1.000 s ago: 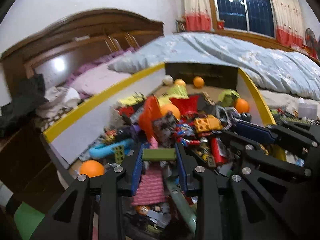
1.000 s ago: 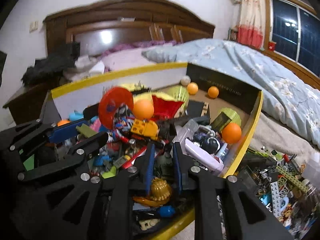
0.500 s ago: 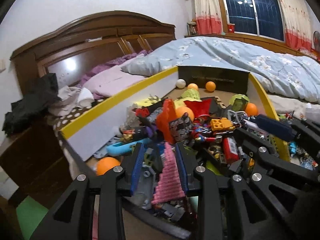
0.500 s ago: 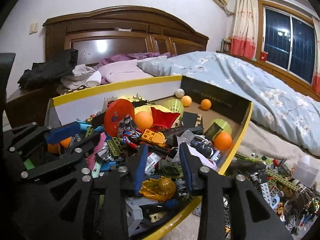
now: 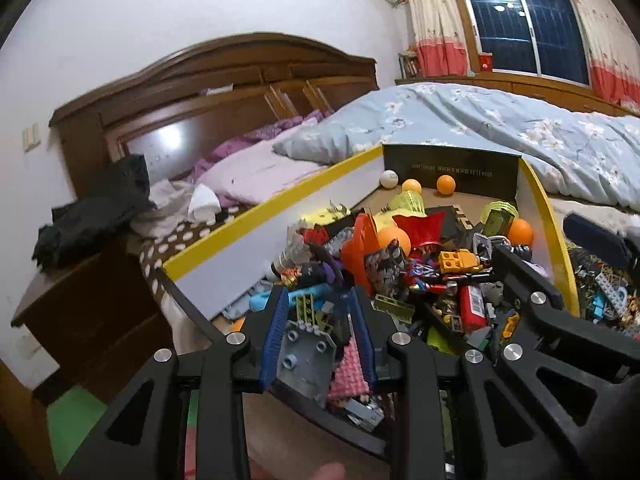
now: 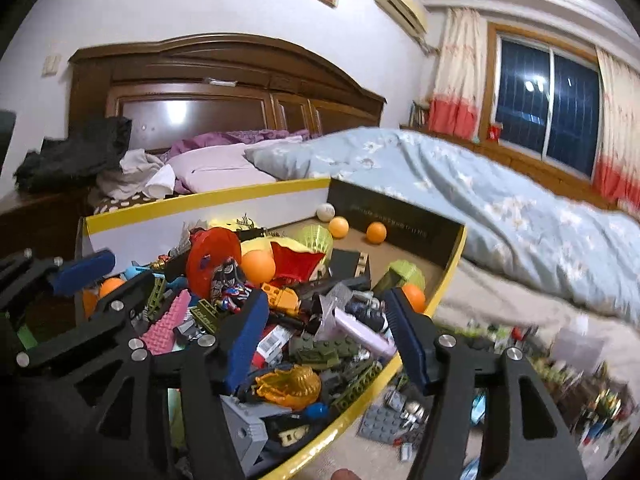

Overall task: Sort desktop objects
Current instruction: 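Open both grippers to drop the pieces into the box, then move both grippers back to the LEGO pile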

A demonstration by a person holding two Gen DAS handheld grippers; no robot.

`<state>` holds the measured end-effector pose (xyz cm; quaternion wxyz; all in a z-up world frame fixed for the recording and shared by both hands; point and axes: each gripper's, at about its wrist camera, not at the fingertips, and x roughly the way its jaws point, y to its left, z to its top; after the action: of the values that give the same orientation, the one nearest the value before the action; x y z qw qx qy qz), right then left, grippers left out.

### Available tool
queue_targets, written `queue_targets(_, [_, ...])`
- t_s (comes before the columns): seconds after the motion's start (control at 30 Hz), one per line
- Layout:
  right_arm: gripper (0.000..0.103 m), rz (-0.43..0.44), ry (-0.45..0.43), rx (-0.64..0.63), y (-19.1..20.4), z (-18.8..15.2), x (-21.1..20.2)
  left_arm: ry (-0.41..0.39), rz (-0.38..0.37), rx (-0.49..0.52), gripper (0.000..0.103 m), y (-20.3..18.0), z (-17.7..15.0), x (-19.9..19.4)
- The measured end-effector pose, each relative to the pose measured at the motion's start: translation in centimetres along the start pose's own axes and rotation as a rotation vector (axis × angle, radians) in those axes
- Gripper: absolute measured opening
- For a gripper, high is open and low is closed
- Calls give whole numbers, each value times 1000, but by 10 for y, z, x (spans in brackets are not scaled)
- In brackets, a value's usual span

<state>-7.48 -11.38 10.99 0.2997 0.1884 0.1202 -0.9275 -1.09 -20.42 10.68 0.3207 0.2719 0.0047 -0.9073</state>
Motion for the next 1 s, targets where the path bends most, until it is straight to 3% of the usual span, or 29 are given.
queue_targets(0.27, [66, -4, 4, 109, -14, 3, -28, -11, -32, -75, 32, 0, 2, -28])
queue_targets(0.47, [66, -59, 1, 147, -30, -8, -60, -23, -83, -31, 31, -19, -2, -54])
queue_targets(1.0, [66, -286, 82, 215, -105, -50, -106, 37, -330, 43, 31, -107, -19, -74])
